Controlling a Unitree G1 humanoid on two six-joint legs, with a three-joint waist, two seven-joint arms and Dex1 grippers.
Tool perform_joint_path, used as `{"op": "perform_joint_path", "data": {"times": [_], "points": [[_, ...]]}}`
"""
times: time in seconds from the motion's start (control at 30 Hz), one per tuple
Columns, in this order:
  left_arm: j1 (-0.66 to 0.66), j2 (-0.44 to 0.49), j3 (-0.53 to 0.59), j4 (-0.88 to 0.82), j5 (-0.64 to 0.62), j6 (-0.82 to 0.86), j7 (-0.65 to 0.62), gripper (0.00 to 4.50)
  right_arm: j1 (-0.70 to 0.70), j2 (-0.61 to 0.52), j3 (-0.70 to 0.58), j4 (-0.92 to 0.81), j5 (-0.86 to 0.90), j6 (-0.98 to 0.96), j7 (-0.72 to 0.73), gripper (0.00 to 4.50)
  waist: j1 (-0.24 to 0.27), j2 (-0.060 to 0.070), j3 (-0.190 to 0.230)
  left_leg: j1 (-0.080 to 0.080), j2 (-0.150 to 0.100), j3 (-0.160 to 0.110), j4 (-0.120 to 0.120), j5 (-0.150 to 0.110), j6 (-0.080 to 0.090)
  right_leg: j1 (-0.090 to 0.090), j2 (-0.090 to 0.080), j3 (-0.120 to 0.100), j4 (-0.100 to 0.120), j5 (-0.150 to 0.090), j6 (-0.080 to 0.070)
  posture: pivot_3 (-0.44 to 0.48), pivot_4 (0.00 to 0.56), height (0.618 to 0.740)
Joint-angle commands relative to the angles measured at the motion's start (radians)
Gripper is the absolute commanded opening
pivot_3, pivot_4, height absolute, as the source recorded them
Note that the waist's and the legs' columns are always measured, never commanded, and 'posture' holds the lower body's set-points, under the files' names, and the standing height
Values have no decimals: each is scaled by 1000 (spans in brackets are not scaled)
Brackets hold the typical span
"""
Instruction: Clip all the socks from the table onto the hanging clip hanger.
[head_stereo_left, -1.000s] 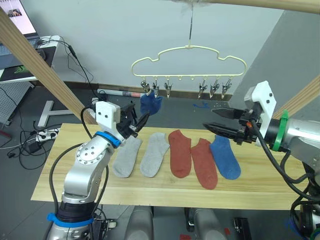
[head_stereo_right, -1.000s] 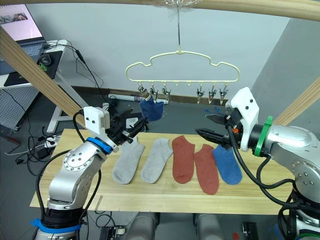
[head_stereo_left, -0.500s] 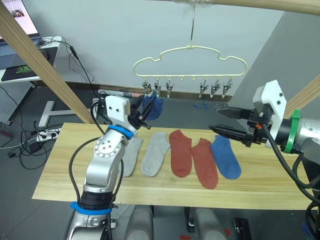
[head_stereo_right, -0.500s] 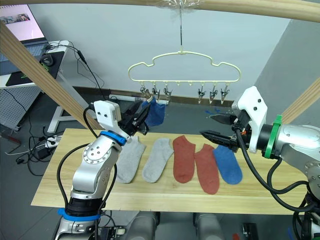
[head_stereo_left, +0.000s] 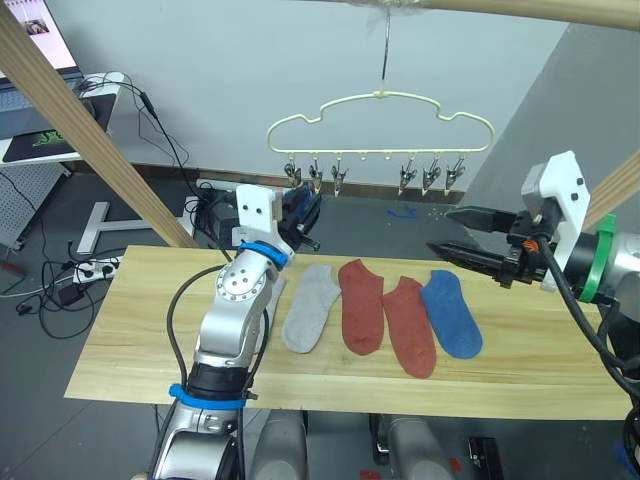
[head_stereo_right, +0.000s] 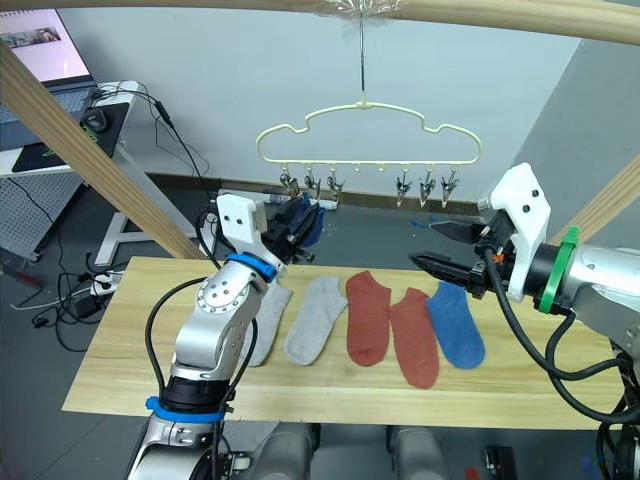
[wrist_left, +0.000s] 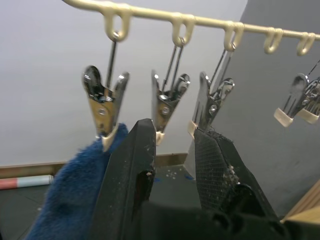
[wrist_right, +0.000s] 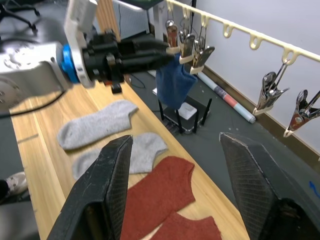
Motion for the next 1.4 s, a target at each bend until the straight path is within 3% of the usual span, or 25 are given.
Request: {"op": "perform_joint_path", "data": {"times": [0.03,0.7,1.27,1.4], "points": [[-34,-9,0,10,21,-20,20,1484,-34,-5,-42,0,50,-22,-41,2902,-3,0,0,0,0,0,0,0,0,0,0,0,0,0,0,17,257,740],[-196,-65,36,181,40,-65,103,1484,-16,-26,-40,-5,145,-58,-161,2902,-22,0,0,0,0,0,0,0,0,0,0,0,1,0,0,-11,257,740],[-228,-77,49,207,34,-66,102,1484,28,-53,-32,-14,185,-101,-200,2902,-24,0,0,0,0,0,1,0,0,0,0,0,1,0,0,-17,258,740],[-229,-76,51,211,35,-53,105,658,34,-58,-30,-15,193,-107,-208,2902,-25,0,0,0,0,0,1,0,0,0,0,0,2,0,0,-17,260,740]]}}
